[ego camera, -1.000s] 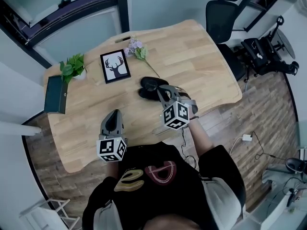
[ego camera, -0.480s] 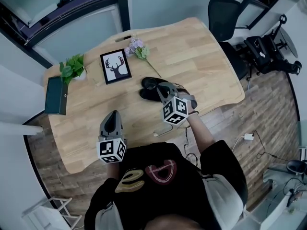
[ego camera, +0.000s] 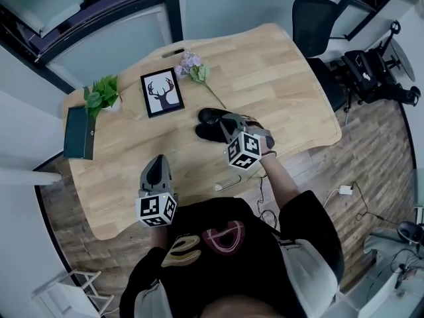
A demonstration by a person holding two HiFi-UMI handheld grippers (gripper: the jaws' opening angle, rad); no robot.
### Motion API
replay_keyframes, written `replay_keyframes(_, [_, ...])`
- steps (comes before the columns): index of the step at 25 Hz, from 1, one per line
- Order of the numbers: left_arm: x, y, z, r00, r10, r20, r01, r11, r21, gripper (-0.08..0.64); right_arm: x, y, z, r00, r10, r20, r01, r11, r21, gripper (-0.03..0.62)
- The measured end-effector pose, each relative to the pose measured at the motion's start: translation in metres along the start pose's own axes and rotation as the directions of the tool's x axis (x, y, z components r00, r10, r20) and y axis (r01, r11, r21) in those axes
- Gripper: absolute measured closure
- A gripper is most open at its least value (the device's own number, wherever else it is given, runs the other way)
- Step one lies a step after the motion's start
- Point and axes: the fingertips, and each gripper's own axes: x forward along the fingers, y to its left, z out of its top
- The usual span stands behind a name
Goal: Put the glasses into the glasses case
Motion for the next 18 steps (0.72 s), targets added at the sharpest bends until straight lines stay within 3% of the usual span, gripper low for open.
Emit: replay_keyframes(18, [0.002, 0.009, -0.002, 0.999, 0.027, -0.019, -0.027, 1.0, 0.004, 0.541, 0.036, 0.012, -0.029, 0.997, 0.055, -0.06, -0.058, 0.997, -0.05, 0.58])
